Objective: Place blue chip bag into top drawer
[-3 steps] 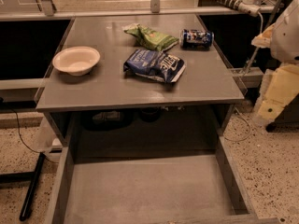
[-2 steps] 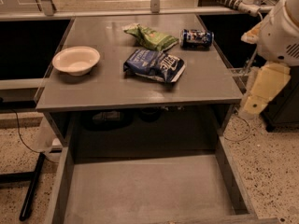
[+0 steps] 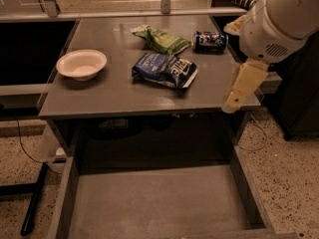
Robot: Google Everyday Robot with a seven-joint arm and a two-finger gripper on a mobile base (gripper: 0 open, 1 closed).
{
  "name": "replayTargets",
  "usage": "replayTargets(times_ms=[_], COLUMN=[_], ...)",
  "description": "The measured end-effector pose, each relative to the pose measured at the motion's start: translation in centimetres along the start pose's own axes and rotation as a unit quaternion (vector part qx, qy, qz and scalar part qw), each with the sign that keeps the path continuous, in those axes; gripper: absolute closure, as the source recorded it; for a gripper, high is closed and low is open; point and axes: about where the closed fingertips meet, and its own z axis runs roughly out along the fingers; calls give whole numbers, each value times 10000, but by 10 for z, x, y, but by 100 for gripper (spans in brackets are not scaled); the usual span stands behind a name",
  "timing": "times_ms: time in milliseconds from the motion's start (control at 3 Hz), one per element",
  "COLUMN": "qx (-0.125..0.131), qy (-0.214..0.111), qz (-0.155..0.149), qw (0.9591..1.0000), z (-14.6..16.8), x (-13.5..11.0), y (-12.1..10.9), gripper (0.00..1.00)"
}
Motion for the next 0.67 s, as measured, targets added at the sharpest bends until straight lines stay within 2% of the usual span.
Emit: replayTargets(times_ms=[333, 667], qx=[-166, -229], qy=[-786, -991], qz=[-85, -25], qw=[9967, 9948], z=[20, 22], x=[-19, -27], y=[-23, -25], gripper=[0, 0])
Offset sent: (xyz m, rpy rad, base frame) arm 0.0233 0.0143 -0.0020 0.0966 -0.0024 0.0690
